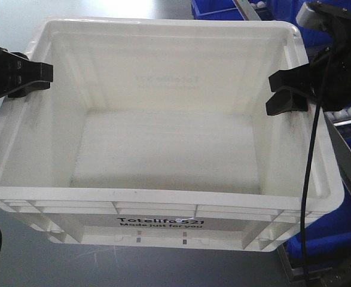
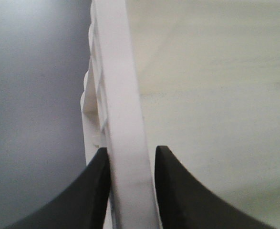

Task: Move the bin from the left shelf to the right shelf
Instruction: 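Keep holding the tote with both grippers during the drive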

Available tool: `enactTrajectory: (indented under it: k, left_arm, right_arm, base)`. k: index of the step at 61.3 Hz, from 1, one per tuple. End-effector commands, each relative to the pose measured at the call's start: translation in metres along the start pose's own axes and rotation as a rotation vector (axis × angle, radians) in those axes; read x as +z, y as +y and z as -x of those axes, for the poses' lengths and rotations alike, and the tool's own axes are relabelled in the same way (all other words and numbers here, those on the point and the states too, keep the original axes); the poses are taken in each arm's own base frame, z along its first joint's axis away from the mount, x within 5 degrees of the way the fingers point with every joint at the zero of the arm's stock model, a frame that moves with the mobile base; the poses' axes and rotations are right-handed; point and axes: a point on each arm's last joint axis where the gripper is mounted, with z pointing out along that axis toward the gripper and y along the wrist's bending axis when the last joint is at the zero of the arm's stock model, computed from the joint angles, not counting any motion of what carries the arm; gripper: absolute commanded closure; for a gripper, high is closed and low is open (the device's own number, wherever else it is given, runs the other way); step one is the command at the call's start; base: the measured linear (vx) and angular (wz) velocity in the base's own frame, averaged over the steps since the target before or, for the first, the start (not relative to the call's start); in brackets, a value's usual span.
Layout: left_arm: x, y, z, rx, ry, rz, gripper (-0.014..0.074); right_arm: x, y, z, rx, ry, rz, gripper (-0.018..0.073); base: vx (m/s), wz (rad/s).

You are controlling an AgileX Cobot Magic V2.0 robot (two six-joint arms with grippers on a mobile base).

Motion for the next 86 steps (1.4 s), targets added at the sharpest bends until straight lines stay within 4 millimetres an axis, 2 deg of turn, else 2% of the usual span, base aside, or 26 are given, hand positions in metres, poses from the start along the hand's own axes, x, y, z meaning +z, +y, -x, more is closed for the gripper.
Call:
enactTrajectory:
  k: [1,86]
  left_arm:
    - [-0.0251,-0.0093,0.0208,0.011,-0.199,-0.033,0.0601]
    - [-0.0248,-0.0094,0.0198,0.011,-0.188,-0.034,0.0601]
  right_arm:
    - [-0.0230,0.0102,0.0074,-0.043,-0.115,0.031,0.0564]
    - [-0.0230,0.0102,0.0074,-0.043,-0.116,0.031,0.0564]
  base:
    - [0.40,0.16]
    - [0.41,0.14]
